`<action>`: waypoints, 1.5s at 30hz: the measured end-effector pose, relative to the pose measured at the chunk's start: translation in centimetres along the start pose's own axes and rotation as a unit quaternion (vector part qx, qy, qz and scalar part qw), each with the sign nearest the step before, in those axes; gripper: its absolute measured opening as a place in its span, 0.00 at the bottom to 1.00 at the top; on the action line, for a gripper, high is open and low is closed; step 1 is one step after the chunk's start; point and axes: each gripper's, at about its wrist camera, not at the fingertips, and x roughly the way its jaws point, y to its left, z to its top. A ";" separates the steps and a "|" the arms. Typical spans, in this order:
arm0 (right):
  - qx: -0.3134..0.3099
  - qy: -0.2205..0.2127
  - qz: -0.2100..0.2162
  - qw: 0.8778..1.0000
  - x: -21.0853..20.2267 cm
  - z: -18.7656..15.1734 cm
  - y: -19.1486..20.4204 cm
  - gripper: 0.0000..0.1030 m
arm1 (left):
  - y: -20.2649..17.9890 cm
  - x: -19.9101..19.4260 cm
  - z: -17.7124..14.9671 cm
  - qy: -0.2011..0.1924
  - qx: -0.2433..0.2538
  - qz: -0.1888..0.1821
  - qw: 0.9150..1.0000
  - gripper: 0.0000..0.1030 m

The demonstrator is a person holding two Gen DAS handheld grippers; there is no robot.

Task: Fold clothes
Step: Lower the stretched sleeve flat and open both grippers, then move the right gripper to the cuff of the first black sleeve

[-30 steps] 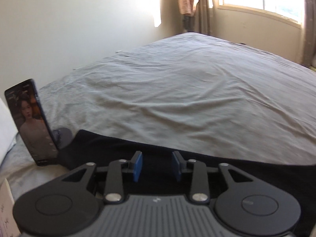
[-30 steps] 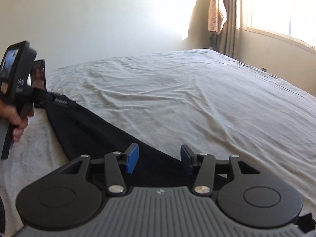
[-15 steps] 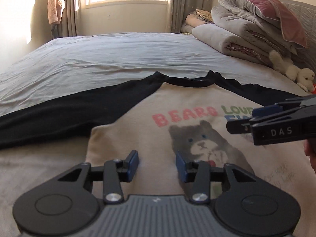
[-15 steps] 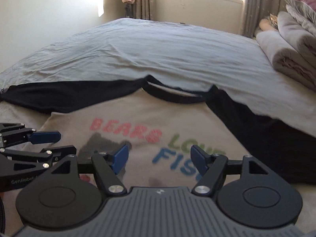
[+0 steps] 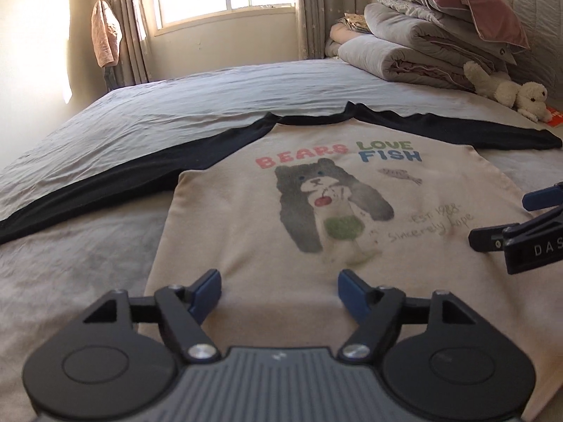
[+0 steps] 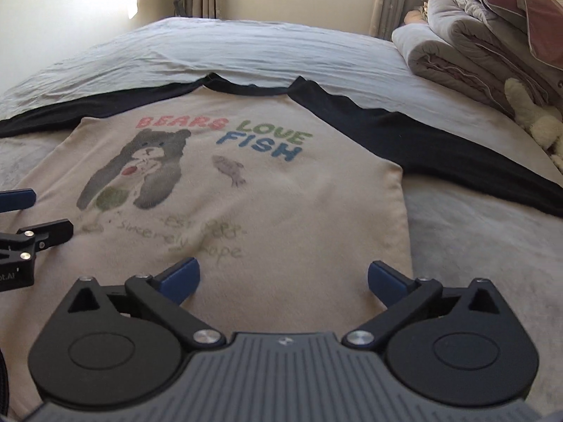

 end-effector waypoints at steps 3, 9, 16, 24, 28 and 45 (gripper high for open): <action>0.015 0.016 0.001 1.000 -1.1 -1.1 -1.0 1.00 | -0.6 -1.0 -0.2 0.020 0.011 -0.010 1.000 0.77; 0.026 0.045 0.012 0.999 -2.9 -1.7 -2.2 1.00 | -1.4 -1.7 1.0 0.060 0.015 -0.032 0.998 0.80; 0.109 0.037 0.047 0.992 -3.1 1.4 -7.6 1.00 | -0.5 -0.2 6.9 0.055 -0.074 -0.039 0.995 0.86; 0.225 0.040 -0.011 0.974 0.3 3.9 -14.6 1.00 | 0.6 4.8 7.6 0.048 -0.136 -0.010 0.989 0.88; 0.250 0.032 -0.043 0.967 1.4 4.1 -16.9 1.00 | 2.0 7.1 8.0 0.092 -0.170 0.007 0.981 0.90; 0.248 0.002 -0.114 0.962 5.2 4.4 -16.9 1.00 | 2.7 10.0 8.5 0.131 -0.120 0.030 0.984 0.99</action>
